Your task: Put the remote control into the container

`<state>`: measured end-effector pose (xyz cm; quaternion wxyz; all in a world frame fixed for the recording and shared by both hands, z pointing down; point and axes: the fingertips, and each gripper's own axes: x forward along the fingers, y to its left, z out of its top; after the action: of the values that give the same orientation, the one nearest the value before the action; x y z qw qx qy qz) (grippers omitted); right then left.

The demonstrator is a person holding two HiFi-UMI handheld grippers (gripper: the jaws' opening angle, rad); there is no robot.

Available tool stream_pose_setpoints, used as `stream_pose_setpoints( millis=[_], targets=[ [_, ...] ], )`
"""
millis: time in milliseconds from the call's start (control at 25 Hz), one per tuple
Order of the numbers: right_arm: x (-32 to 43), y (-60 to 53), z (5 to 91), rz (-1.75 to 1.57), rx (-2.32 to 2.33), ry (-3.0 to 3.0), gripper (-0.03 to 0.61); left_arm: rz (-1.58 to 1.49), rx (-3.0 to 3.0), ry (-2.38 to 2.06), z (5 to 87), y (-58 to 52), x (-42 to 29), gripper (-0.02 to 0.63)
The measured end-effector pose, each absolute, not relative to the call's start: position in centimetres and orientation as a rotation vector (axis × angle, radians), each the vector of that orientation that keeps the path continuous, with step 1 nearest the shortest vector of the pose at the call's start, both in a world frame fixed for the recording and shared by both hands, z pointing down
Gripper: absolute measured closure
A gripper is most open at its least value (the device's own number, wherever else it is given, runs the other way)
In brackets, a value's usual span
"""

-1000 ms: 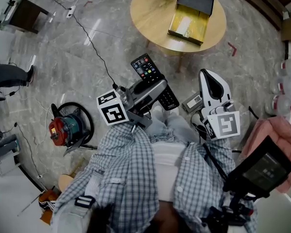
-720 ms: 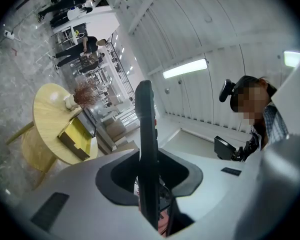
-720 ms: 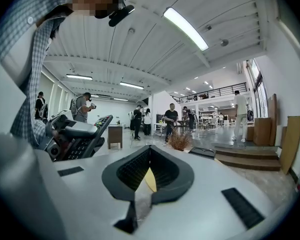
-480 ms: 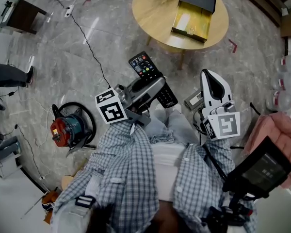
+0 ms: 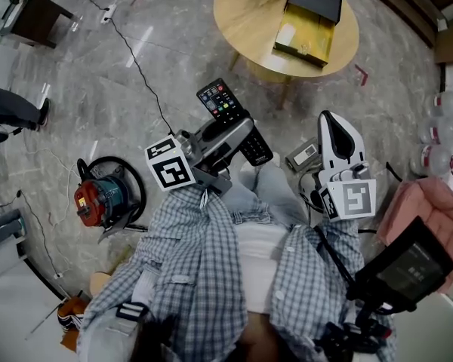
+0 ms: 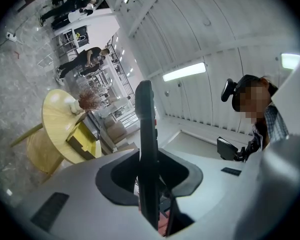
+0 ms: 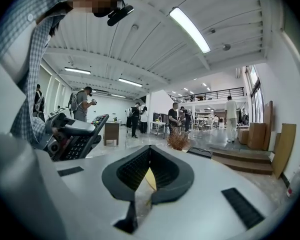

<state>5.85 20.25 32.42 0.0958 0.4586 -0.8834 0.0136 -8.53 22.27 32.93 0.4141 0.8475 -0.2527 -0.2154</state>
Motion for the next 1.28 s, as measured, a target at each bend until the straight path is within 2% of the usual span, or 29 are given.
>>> stream_pose_setpoints(
  millis=[720,1280],
  targets=[
    [5.6,20.4,32.6,-0.015,1.332,-2.638,0.571,-0.573,2.159,-0.653,32.6,21.9,-8.8,0.5],
    [8.5,9.9,34.4,0.064,1.3,-2.632,0.571,-0.528,2.126,-0.642,33.5,11.6,-4.5,0.499]
  ],
)
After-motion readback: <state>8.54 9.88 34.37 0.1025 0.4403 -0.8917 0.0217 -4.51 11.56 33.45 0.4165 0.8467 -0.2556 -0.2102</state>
